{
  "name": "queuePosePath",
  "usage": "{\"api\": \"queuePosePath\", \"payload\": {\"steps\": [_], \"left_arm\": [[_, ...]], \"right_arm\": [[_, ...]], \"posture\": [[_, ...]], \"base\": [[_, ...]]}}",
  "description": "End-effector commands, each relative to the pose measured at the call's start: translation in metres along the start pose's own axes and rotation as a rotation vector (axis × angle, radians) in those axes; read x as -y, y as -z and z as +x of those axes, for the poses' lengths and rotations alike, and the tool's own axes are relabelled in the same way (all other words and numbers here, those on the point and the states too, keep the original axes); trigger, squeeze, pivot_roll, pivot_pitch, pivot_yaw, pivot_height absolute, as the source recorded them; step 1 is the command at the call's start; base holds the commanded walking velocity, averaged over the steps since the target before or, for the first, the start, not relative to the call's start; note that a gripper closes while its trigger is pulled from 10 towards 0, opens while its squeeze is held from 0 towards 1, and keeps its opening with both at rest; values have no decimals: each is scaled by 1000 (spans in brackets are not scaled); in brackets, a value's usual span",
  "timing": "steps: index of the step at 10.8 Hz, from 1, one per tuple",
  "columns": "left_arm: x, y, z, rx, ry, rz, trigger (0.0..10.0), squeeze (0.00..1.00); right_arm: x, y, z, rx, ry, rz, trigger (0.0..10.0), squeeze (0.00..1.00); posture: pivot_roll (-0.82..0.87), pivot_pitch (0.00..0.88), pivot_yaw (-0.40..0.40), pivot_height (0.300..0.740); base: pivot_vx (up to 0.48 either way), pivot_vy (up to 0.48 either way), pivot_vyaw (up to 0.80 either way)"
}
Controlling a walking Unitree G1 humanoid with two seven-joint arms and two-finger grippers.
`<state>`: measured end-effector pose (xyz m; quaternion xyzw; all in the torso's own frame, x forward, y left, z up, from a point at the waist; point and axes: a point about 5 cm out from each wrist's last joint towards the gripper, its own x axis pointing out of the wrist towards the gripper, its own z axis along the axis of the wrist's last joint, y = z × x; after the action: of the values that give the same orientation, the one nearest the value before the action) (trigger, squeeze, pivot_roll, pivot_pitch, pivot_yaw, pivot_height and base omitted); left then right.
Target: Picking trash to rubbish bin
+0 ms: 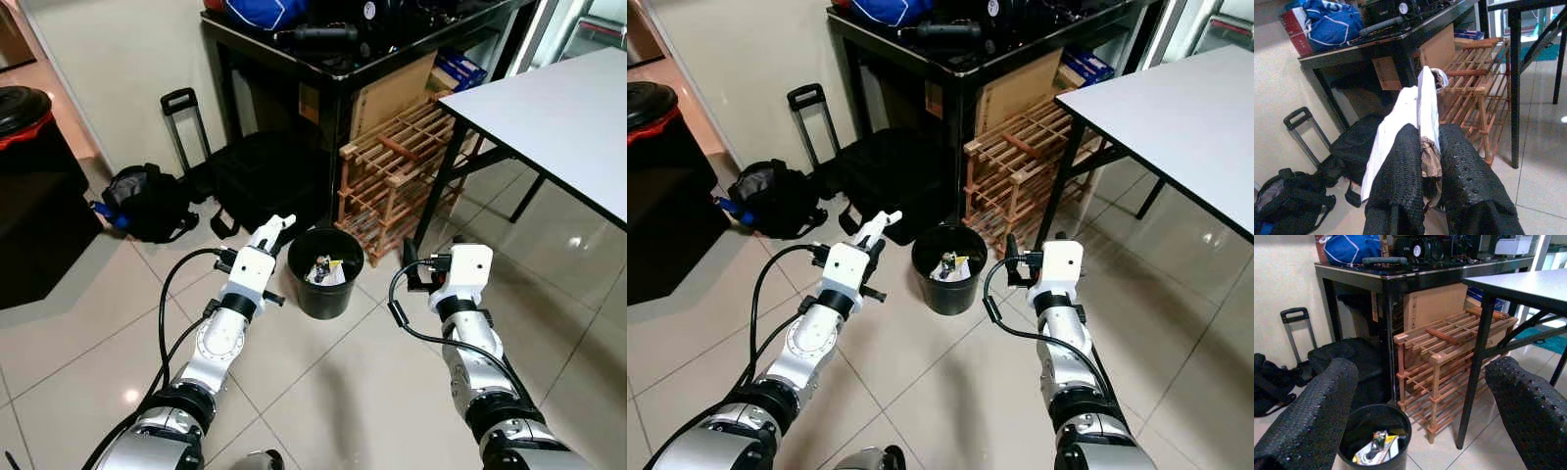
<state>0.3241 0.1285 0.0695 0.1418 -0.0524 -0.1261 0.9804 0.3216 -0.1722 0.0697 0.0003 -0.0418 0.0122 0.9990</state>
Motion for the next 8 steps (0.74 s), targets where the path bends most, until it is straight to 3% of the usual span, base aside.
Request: {"api": "queuePosePath", "payload": {"steps": [1,8], "left_arm": [[-5,-1,-1,16,-40,-9,10000,0],[-10,-1,-2,11,-67,-12,10000,0]], "right_arm": [[5,0,-3,7,10,-4,10000,0],[8,0,-3,3,29,-5,10000,0]], "posture": [[-49,41,32,740],[-46,45,27,740]], "base": [[0,0,0],[0,0,0]]}}
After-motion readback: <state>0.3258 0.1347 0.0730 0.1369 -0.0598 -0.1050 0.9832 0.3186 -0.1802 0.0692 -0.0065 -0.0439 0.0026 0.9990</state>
